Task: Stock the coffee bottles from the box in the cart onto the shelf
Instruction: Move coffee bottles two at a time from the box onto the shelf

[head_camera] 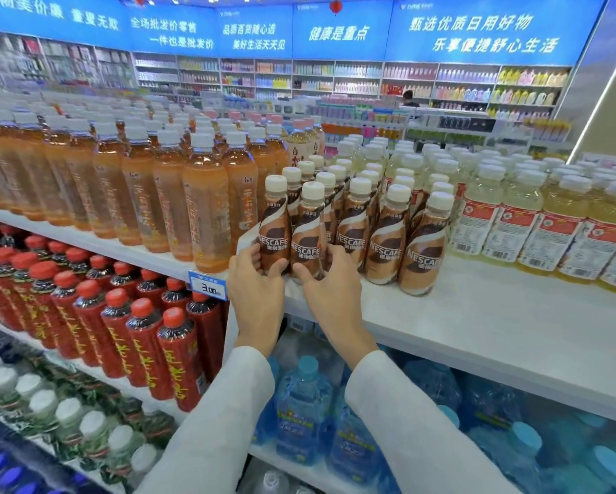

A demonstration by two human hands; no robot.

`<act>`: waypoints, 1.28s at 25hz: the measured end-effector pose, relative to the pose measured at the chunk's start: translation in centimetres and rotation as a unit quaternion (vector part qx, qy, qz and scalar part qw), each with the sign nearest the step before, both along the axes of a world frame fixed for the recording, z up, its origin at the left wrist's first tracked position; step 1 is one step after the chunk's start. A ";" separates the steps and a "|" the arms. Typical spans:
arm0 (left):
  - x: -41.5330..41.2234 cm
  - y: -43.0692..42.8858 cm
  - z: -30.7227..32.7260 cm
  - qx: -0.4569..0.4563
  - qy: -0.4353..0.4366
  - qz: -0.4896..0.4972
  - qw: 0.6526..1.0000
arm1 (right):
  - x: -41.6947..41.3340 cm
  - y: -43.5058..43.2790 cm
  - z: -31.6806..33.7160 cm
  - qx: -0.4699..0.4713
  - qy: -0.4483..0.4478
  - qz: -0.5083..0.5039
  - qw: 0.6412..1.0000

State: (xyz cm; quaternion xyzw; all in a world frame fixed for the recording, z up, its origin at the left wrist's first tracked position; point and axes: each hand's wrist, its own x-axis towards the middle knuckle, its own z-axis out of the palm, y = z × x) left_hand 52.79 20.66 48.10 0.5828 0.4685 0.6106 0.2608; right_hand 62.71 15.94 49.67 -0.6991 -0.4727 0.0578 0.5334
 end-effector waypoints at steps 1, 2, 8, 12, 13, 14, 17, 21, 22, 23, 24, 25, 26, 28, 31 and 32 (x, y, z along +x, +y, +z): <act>-0.1 0.0 -0.1 0.004 0.004 0.001 1.000 | -0.1 0.0 0.0 -0.001 0.004 0.002 1.000; -0.1 0.1 -0.3 0.008 0.007 0.001 1.000 | -0.1 0.0 0.1 -0.001 0.008 0.004 1.000; -0.2 0.1 -0.5 0.019 0.009 0.011 1.000 | -0.3 -0.3 0.2 -0.010 -0.001 0.003 1.000; 0.0 -0.2 -0.3 0.021 0.032 0.020 0.999 | -0.5 -0.2 -0.1 -0.010 0.003 -0.001 1.000; 0.0 -0.3 -0.3 0.019 0.037 0.023 0.999 | -0.5 -0.2 -0.2 -0.010 0.003 0.001 1.000; 0.0 -0.2 -0.2 0.018 0.041 0.024 0.999 | -0.5 -0.1 -0.3 -0.011 0.002 0.001 1.000; -0.2 -0.2 -0.4 0.010 0.053 0.024 0.998 | -0.3 0.2 -0.3 -0.011 0.002 0.005 1.000; -0.7 -1.8 -0.7 -0.017 0.103 0.021 0.994 | -0.1 -1.4 -0.2 -0.029 -0.004 0.046 0.999; -1.2 -2.6 -0.9 -0.027 0.108 0.014 0.994 | -0.2 -2.5 -0.3 -0.030 -0.007 0.059 0.998; -1.8 -3.7 -1.0 -0.036 0.112 0.011 0.993 | -0.3 -3.9 -0.6 -0.030 -0.014 0.076 0.997; -2.6 -4.9 -1.3 -0.041 0.114 0.009 0.993 | -0.4 -5.4 -1.0 -0.026 -0.022 0.092 0.995; -3.7 -6.3 -1.7 -0.045 0.117 0.009 0.992 | -0.7 -7.0 -1.6 -0.020 -0.027 0.109 0.993; -4.9 -7.8 -2.4 -0.050 0.119 0.012 0.991 | -1.0 -8.8 -2.3 -0.013 -0.026 0.129 0.991; -7.4 -11.6 -4.5 -0.085 0.114 0.033 0.989 | -1.9 -11.9 -4.1 -0.004 -0.011 0.173 0.985; -11.6 -18.2 -8.9 -0.148 0.089 0.066 0.983 | -3.9 -15.7 -7.9 -0.020 0.025 0.238 0.971; -12.9 -20.4 -10.4 -0.169 0.084 0.081 0.979 | -4.7 -16.6 -9.3 -0.035 0.033 0.261 0.964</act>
